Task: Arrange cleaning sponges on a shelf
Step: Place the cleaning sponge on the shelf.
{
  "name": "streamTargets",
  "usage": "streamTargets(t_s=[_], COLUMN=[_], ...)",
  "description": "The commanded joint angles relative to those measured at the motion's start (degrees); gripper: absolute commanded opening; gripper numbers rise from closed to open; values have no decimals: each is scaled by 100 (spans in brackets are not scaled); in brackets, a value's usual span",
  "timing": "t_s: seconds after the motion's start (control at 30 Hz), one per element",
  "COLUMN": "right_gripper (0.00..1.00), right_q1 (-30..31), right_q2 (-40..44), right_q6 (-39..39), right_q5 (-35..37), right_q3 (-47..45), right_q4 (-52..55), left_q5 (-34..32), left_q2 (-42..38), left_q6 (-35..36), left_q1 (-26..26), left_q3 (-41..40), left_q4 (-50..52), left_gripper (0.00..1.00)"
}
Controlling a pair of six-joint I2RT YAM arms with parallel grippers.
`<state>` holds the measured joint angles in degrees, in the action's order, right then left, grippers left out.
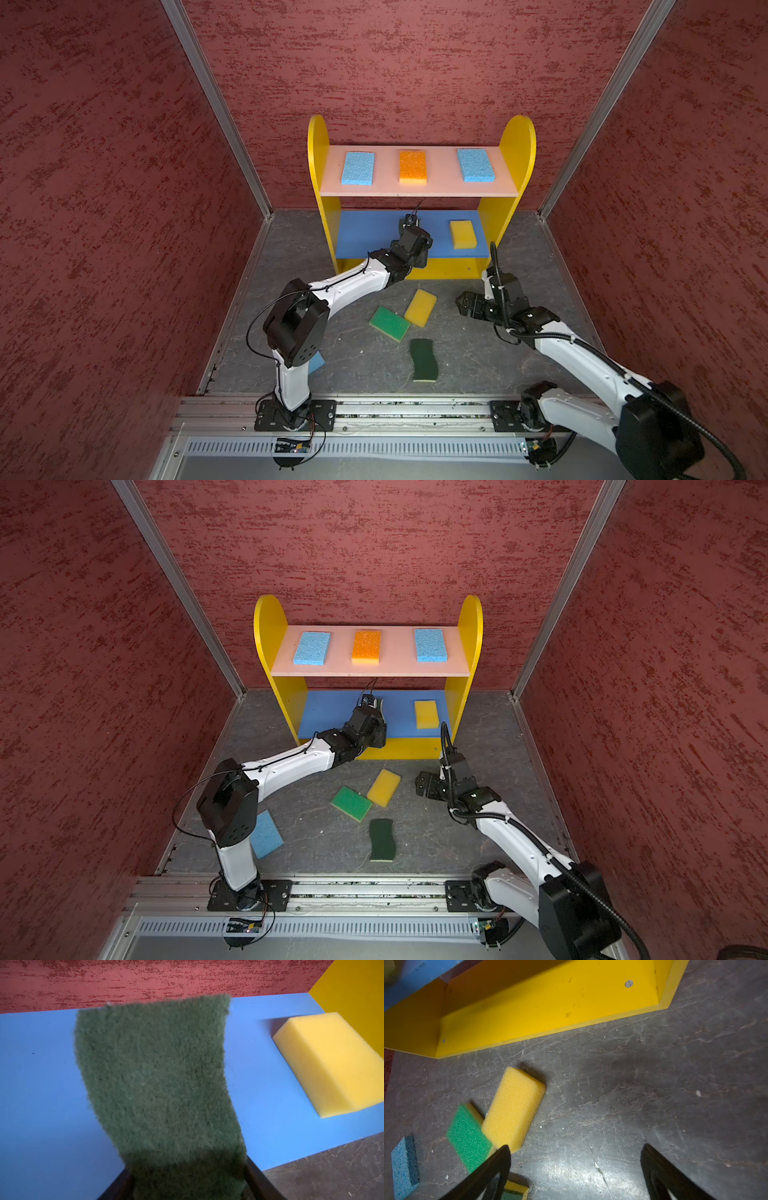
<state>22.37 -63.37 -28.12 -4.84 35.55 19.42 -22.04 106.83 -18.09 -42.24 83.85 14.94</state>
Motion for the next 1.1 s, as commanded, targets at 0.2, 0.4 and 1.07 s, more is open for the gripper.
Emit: streamTargets(t_s=[0.2, 0.4, 1.07], right_gripper=[98, 98, 98], right_q1=[39, 34, 39], right_q2=[-182, -202, -262], right_q6=[127, 98, 86], right_q5=[-69, -112, -200], right_q3=[325, 280, 233], right_q4=[-245, -262, -352], left_q5=[-99, -134, -126], left_q2=[305, 505, 552], left_q6=[42, 38, -228], left_q1=[84, 112, 96], left_q3=[403, 641, 779], left_q4=[-157, 7, 360], left_gripper=[66, 66, 74])
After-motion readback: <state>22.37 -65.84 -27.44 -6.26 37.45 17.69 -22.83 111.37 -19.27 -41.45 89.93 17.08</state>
